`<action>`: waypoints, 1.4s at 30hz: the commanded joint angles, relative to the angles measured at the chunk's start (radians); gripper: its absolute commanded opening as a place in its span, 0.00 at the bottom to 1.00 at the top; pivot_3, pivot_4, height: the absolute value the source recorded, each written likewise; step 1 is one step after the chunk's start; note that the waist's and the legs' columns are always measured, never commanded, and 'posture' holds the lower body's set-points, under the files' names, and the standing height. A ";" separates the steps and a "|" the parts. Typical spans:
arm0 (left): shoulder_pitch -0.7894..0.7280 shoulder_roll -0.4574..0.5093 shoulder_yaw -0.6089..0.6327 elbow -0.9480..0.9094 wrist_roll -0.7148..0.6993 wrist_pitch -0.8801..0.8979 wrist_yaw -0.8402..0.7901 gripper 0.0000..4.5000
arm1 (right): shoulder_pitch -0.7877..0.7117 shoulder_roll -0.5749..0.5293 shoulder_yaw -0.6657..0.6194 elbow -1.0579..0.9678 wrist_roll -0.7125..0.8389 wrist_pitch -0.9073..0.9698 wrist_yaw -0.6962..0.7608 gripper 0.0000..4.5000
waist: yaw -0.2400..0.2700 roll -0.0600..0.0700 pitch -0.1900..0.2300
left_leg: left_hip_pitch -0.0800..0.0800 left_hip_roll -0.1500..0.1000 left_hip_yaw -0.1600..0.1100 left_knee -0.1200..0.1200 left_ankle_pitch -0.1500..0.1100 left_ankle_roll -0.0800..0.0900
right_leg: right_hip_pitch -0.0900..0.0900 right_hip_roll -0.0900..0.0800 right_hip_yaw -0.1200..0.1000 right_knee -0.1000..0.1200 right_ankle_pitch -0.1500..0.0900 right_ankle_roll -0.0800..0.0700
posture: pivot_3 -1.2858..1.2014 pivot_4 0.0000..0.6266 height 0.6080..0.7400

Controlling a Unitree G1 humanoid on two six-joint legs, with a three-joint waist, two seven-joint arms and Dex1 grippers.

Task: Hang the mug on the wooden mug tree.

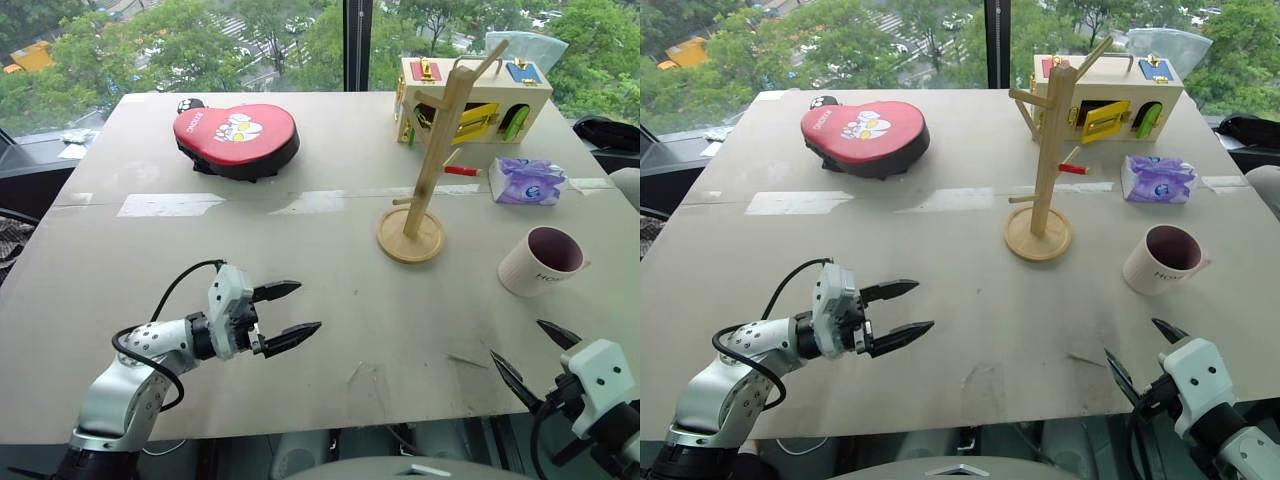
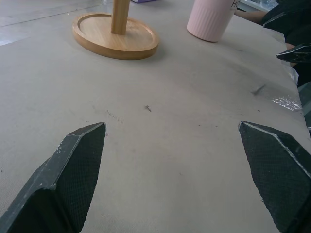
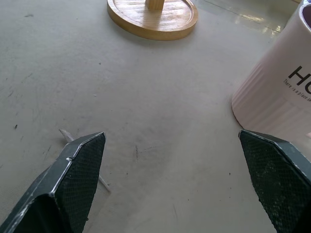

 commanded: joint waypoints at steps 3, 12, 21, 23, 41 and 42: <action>-0.096 -0.018 -0.059 -0.083 -0.086 0.025 -0.065 1.00 | -0.017 0.074 -0.060 0.029 0.021 0.013 -0.092 0.99 | 0.008 -0.001 -0.001 | -0.001 0.000 -0.001 0.000 0.000 0.000 | 0.000 0.000 -0.001 0.000 0.000 0.000 | 0.52 0.24 1.00; -0.154 -0.024 -0.156 -0.062 -0.053 -0.027 -0.176 1.00 | -0.136 0.142 -0.260 0.125 0.054 0.128 -0.291 0.99 | -0.003 0.001 -0.001 | 0.000 0.000 0.002 0.000 0.000 0.000 | 0.000 0.003 0.002 0.000 0.000 0.000 | 0.52 0.24 1.00; -0.189 -0.039 -0.144 -0.045 -0.044 -0.040 -0.165 1.00 | -0.426 0.071 -0.229 0.336 0.053 0.169 -0.327 0.99 | -0.001 0.002 -0.001 | 0.000 -0.001 0.003 0.000 0.000 0.001 | 0.000 0.004 0.001 0.001 0.000 0.000 | 0.52 0.24 1.00; -0.179 -0.037 -0.134 -0.050 -0.045 -0.044 -0.158 1.00 | -0.470 0.055 -0.206 0.377 0.036 0.159 -0.319 0.99 | -0.002 0.002 -0.001 | 0.000 -0.001 0.003 0.000 0.000 0.001 | 0.000 0.005 0.001 0.001 0.001 0.001 | 0.52 0.24 1.00; -0.098 -0.006 -0.079 -0.153 -0.091 -0.040 -0.117 1.00 | -0.876 -0.084 -0.046 0.853 0.035 0.018 -0.135 0.39 | -0.002 0.004 -0.001 | 0.000 0.000 0.005 0.001 0.000 0.001 | 0.000 0.006 0.002 0.001 0.003 0.004 | 0.52 0.24 1.00; -0.098 -0.005 -0.080 -0.155 -0.090 -0.040 -0.114 1.00 | -0.881 -0.089 -0.037 0.864 0.042 0.006 -0.108 0.28 | -0.002 0.004 -0.001 | 0.000 0.000 0.005 0.001 0.000 0.001 | 0.000 0.006 0.002 0.001 0.003 0.004 | 0.52 0.24 1.00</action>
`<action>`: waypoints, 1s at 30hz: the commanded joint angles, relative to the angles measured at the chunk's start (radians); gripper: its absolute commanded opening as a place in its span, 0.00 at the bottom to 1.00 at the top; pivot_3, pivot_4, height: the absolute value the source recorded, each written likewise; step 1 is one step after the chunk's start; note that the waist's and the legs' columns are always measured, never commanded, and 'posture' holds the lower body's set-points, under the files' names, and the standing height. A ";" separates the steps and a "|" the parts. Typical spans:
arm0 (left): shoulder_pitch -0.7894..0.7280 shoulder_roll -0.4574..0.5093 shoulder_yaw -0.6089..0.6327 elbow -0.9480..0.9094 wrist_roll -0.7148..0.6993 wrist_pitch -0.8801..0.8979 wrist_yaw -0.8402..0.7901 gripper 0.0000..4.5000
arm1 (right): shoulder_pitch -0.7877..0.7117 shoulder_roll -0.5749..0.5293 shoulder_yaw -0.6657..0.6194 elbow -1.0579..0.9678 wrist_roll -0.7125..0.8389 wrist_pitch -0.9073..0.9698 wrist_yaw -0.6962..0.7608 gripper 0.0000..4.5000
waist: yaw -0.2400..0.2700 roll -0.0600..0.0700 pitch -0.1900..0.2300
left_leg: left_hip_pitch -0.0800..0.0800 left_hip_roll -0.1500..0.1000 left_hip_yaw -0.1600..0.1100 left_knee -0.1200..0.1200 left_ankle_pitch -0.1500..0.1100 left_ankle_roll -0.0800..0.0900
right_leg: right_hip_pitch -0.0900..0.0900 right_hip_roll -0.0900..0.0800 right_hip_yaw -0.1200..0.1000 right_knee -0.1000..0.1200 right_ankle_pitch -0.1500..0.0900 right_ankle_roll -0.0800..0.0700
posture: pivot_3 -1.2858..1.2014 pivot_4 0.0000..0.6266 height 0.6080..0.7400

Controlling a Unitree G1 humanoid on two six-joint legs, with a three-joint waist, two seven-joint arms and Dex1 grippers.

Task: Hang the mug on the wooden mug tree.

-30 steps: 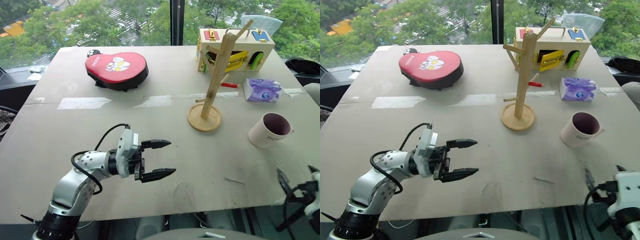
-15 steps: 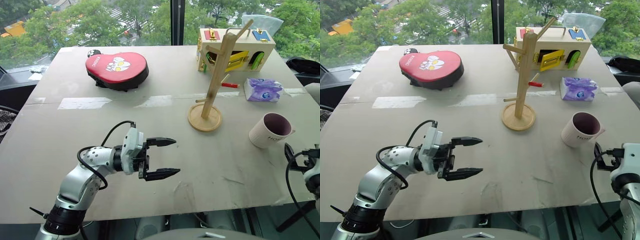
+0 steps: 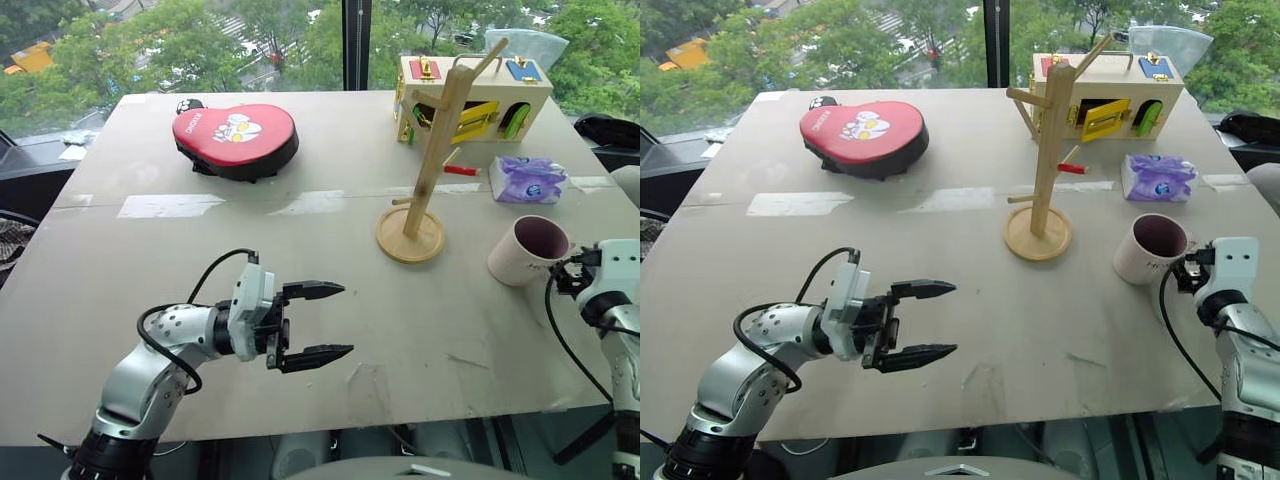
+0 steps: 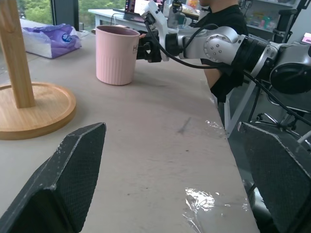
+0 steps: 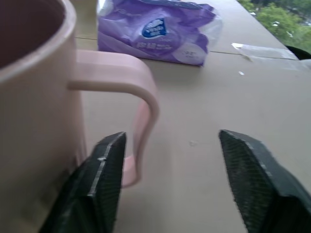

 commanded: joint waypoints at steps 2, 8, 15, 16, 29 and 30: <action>-0.004 0.006 0.017 -0.061 -0.012 -0.006 0.020 1.00 | -0.027 -0.029 0.023 0.037 0.027 -0.067 0.103 0.06 | 0.000 0.000 0.000 | 0.000 0.000 0.000 0.000 0.000 0.000 | 0.000 0.000 0.000 0.000 0.000 0.000 | 0.52 0.24 1.00; 0.005 0.000 0.033 -0.064 -0.038 0.003 0.037 1.00 | -0.007 -0.045 0.021 -0.003 0.048 -0.081 0.151 0.03 | -0.001 0.000 0.000 | 0.000 0.000 0.000 0.000 0.000 0.000 | 0.000 0.000 0.000 0.000 0.000 0.000 | 0.52 0.24 1.00; -0.035 -0.085 0.076 0.077 -0.012 -0.118 0.034 1.00 | 0.039 -0.102 0.036 -0.239 0.060 -0.026 0.182 0.03 | -0.003 0.001 0.000 | 0.000 0.000 0.000 0.000 0.000 0.000 | 0.000 0.000 0.000 0.000 0.000 0.000 | 0.52 0.24 1.00; -0.033 -0.096 0.082 0.097 -0.005 -0.145 0.028 1.00 | 0.029 -0.111 0.030 -0.305 0.087 0.020 0.171 0.03 | -0.003 0.001 0.000 | 0.000 0.000 0.000 0.000 0.000 0.000 | 0.000 0.000 0.000 0.000 0.000 0.000 | 0.52 0.24 1.00; 0.012 -0.094 0.175 0.123 -0.156 -0.152 -0.079 1.00 | -0.246 -0.358 0.154 -0.642 0.225 0.517 0.166 0.03 | -0.001 0.001 0.001 | -0.001 0.001 0.000 0.001 0.000 0.000 | -0.001 -0.001 -0.001 0.000 0.000 0.000 | 0.52 0.24 1.00; 0.019 -0.094 0.186 0.112 -0.168 -0.146 -0.071 1.00 | -0.284 -0.364 0.174 -0.636 0.229 0.542 0.165 0.03 | -0.001 0.001 0.001 | -0.001 0.001 -0.001 0.000 0.000 0.000 | -0.001 -0.001 -0.001 0.000 0.000 0.000 | 0.52 0.24 1.00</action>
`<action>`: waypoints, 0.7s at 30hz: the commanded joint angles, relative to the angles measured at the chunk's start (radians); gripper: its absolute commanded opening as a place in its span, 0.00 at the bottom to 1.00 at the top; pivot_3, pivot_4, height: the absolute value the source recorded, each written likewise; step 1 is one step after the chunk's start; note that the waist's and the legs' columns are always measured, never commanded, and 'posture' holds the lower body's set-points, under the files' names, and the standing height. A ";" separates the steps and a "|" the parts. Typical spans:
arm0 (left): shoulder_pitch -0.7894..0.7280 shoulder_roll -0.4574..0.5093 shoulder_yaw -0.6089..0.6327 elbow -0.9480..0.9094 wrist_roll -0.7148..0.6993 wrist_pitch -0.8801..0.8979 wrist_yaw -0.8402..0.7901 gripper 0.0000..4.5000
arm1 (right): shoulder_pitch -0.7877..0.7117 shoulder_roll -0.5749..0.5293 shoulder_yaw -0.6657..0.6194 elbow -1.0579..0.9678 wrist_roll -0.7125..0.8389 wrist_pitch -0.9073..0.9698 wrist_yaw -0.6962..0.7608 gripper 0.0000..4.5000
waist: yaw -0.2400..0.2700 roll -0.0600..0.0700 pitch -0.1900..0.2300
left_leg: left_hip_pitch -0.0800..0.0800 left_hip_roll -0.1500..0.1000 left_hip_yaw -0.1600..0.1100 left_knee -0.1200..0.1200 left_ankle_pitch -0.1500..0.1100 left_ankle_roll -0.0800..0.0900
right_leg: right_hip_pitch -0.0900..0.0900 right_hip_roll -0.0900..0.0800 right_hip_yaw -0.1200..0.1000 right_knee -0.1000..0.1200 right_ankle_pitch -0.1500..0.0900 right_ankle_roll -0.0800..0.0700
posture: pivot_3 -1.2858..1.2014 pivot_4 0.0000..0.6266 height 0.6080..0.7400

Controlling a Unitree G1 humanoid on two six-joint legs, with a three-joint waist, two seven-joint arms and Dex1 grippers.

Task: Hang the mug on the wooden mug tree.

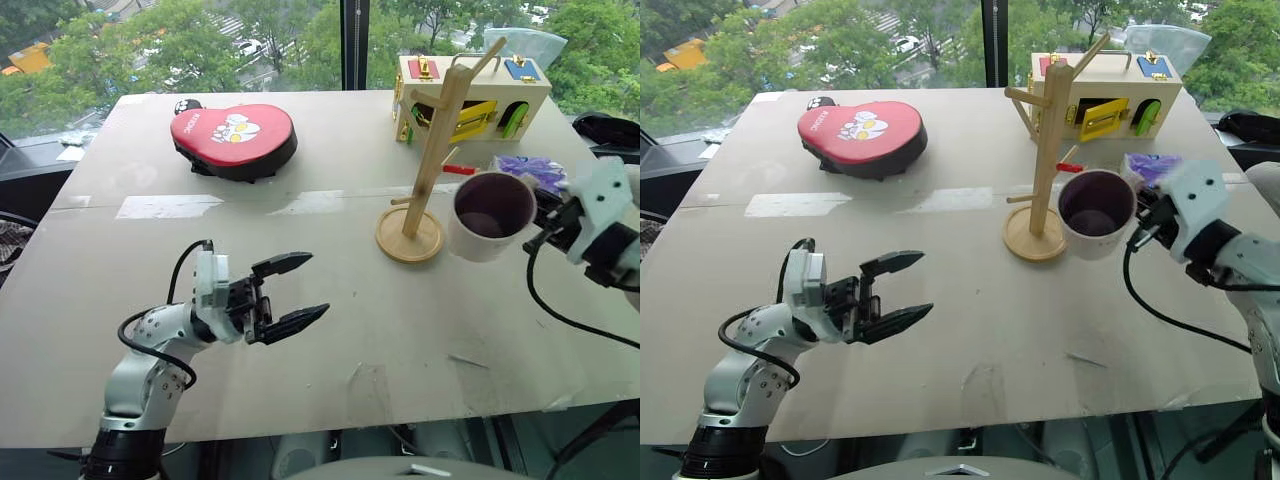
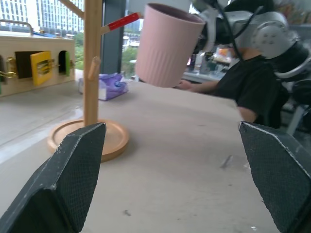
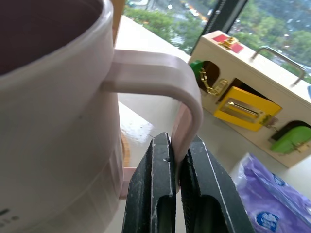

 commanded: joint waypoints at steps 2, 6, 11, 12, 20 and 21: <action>0.031 0.005 0.064 -0.077 -0.074 0.016 0.008 1.00 | -0.150 -0.038 0.066 -0.001 0.028 0.141 -0.012 0.03 | 0.000 0.000 0.000 | 0.000 0.000 0.000 0.000 0.000 0.000 | 0.000 0.000 0.000 0.000 0.000 0.000 | 0.52 0.24 1.00; 0.073 -0.008 0.077 -0.128 -0.098 0.025 0.034 1.00 | -0.279 -0.035 0.172 0.131 -0.028 0.206 -0.029 0.03 | 0.000 -0.001 0.000 | -0.001 -0.001 0.000 0.000 0.000 0.001 | 0.000 -0.002 0.000 0.000 0.000 0.000 | 0.52 0.24 1.00; 0.110 -0.026 0.079 -0.178 -0.101 0.021 0.071 1.00 | -0.323 -0.081 0.287 0.243 -0.091 0.110 0.086 0.18 | 0.003 -0.001 0.001 | -0.001 -0.002 0.000 0.000 -0.001 0.001 | 0.000 -0.002 -0.001 0.000 0.000 0.000 | 0.52 0.24 1.00; 0.113 -0.027 0.078 -0.183 -0.100 0.022 0.075 1.00 | -0.323 -0.077 0.284 0.248 -0.090 0.102 0.094 0.28 | 0.002 -0.001 0.001 | -0.002 -0.003 0.000 0.000 -0.001 0.001 | 0.000 -0.003 -0.001 0.000 0.000 0.000 | 0.52 0.24 1.00; 0.133 -0.033 0.052 -0.199 -0.027 0.029 0.176 1.00 | -0.131 -0.065 0.035 0.121 0.019 0.066 0.143 0.54 | 0.004 -0.003 0.001 | -0.002 -0.003 -0.001 0.000 -0.001 0.002 | 0.000 -0.003 -0.002 -0.001 0.000 0.000 | 0.52 0.24 1.00; 0.133 -0.027 0.041 -0.194 -0.005 0.039 0.194 1.00 | -0.081 -0.062 -0.032 0.092 0.052 0.076 0.155 0.54 | 0.004 -0.003 0.001 | -0.002 -0.003 -0.001 0.000 -0.001 0.002 | 0.000 -0.003 -0.002 -0.001 0.000 0.000 | 0.52 0.24 1.00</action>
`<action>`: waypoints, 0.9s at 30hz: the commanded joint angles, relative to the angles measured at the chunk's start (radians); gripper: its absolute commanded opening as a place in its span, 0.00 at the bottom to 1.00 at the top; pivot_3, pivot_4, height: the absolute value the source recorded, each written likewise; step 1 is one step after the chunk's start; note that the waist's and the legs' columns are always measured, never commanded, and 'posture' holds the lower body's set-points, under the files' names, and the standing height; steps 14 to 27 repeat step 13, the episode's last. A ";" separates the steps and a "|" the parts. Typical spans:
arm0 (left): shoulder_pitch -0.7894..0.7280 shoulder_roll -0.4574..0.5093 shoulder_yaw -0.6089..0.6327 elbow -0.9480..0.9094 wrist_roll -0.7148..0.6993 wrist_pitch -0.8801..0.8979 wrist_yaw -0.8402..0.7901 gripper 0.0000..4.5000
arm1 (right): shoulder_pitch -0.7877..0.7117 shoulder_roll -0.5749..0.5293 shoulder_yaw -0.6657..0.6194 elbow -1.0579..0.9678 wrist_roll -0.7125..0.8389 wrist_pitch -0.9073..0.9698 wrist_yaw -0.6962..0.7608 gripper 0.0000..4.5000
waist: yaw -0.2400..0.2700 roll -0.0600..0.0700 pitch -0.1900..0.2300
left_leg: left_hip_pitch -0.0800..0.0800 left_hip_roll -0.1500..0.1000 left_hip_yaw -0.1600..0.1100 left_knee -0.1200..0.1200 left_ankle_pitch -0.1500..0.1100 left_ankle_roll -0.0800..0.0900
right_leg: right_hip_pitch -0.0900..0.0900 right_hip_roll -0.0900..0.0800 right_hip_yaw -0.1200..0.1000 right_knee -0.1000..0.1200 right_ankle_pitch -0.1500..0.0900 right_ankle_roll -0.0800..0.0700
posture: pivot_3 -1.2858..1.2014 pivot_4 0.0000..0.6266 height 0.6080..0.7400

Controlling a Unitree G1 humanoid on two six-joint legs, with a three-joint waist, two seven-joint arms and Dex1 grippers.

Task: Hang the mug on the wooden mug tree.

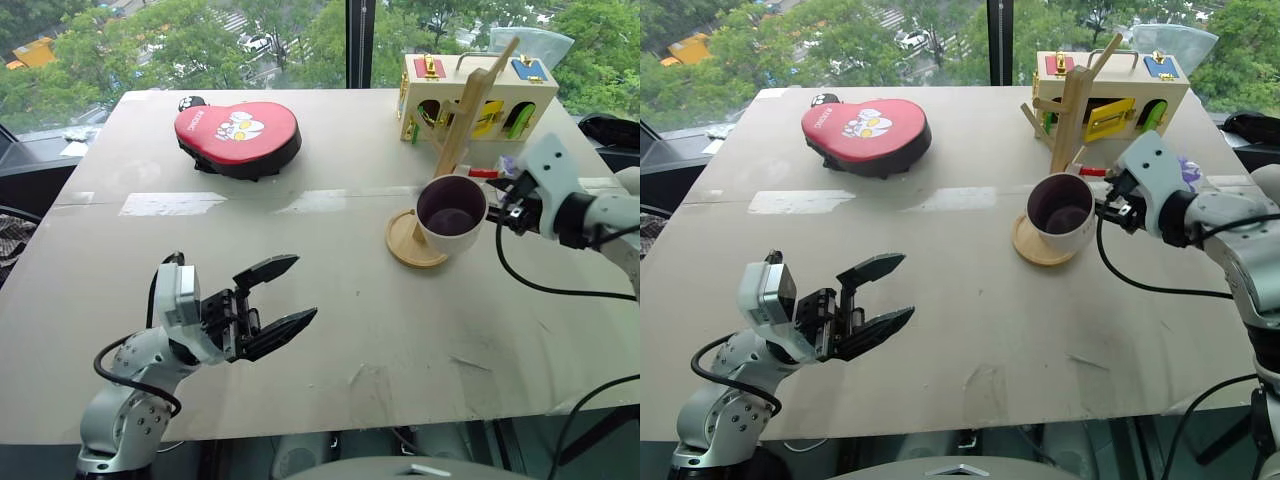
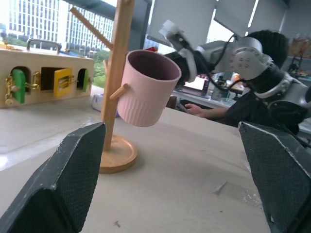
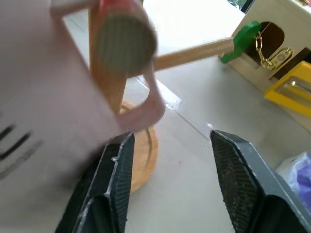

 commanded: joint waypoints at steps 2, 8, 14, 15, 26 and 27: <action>-0.003 0.019 -0.031 -0.014 0.087 0.014 0.062 1.00 | 0.173 -0.004 -0.279 -0.146 0.107 -0.015 0.062 0.54 | 0.002 0.000 0.000 | 0.000 0.000 -0.001 0.000 0.000 0.000 | 0.001 0.000 -0.001 0.000 0.000 0.000 | 0.52 0.24 1.00; -0.012 0.059 -0.047 0.045 0.153 0.068 0.100 1.00 | 0.576 0.063 -0.546 -0.266 0.162 -0.068 0.165 0.54 | -0.001 0.000 0.000 | 0.002 0.000 -0.002 0.000 -0.003 0.004 | 0.003 0.000 -0.001 -0.001 0.000 0.000 | 0.52 0.24 1.00; -0.002 0.098 -0.046 0.083 0.190 0.076 0.085 1.00 | 0.796 0.167 -0.554 -0.260 0.094 -0.203 0.163 0.54 | -0.007 0.000 0.000 | 0.004 0.002 0.000 0.000 -0.003 0.005 | 0.003 0.002 0.001 0.000 0.000 0.000 | 0.52 0.24 1.00; -0.002 0.098 -0.046 0.083 0.190 0.076 0.085 1.00 | 0.796 0.167 -0.554 -0.260 0.094 -0.203 0.163 0.54 | -0.007 0.000 0.000 | 0.004 0.002 0.000 0.000 -0.003 0.005 | 0.003 0.002 0.001 0.000 0.000 0.000 | 0.52 0.24 1.00; -0.002 0.098 -0.046 0.083 0.190 0.076 0.085 1.00 | 0.796 0.167 -0.554 -0.260 0.094 -0.203 0.163 0.54 | -0.007 0.000 0.000 | 0.004 0.002 0.000 0.000 -0.003 0.005 | 0.003 0.002 0.001 0.000 0.000 0.000 | 0.52 0.24 1.00; -0.002 0.098 -0.046 0.083 0.190 0.076 0.085 1.00 | 0.796 0.167 -0.554 -0.260 0.094 -0.203 0.163 0.54 | -0.007 0.000 0.000 | 0.004 0.002 0.000 0.000 -0.003 0.005 | 0.003 0.002 0.001 0.000 0.000 0.000 | 0.52 0.24 1.00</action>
